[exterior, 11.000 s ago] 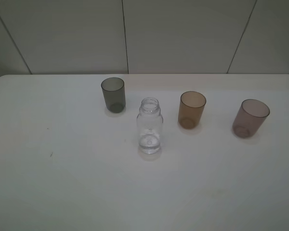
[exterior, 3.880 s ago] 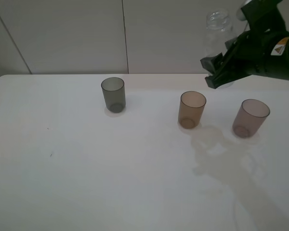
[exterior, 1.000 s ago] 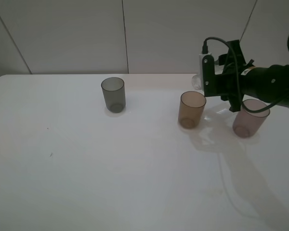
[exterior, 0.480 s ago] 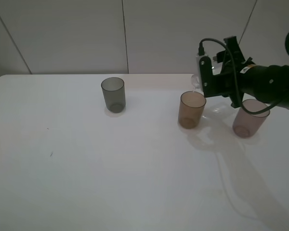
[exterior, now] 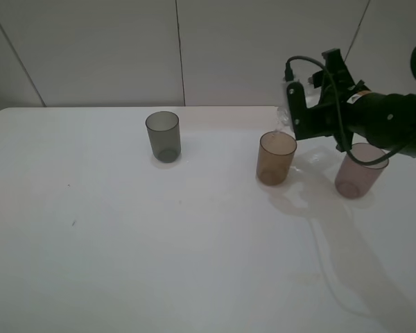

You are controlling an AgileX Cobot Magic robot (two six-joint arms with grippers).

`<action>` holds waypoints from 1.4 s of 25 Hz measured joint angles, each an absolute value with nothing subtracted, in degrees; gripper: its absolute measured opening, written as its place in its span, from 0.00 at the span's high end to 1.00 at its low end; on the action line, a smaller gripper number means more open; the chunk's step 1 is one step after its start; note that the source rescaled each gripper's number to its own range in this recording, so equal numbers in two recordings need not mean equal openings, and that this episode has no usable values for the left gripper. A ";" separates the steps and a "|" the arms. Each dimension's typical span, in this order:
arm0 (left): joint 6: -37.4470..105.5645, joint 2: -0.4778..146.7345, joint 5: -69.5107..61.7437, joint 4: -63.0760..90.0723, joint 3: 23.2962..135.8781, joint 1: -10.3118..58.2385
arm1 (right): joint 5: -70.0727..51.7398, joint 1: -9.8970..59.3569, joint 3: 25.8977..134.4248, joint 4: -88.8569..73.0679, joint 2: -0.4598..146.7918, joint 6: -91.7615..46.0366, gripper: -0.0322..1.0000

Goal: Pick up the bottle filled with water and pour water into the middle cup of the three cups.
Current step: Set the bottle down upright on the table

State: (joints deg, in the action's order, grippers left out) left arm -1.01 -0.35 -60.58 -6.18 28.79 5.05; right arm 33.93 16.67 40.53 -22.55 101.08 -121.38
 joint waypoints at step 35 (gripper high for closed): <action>-1.01 -0.35 -60.58 -6.18 28.79 5.05 | 38.87 18.12 40.48 -24.60 101.08 -134.63 0.94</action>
State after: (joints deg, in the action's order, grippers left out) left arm -1.01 -0.35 -60.58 -6.18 28.79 5.05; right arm 38.87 18.12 40.48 -24.60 101.08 -134.63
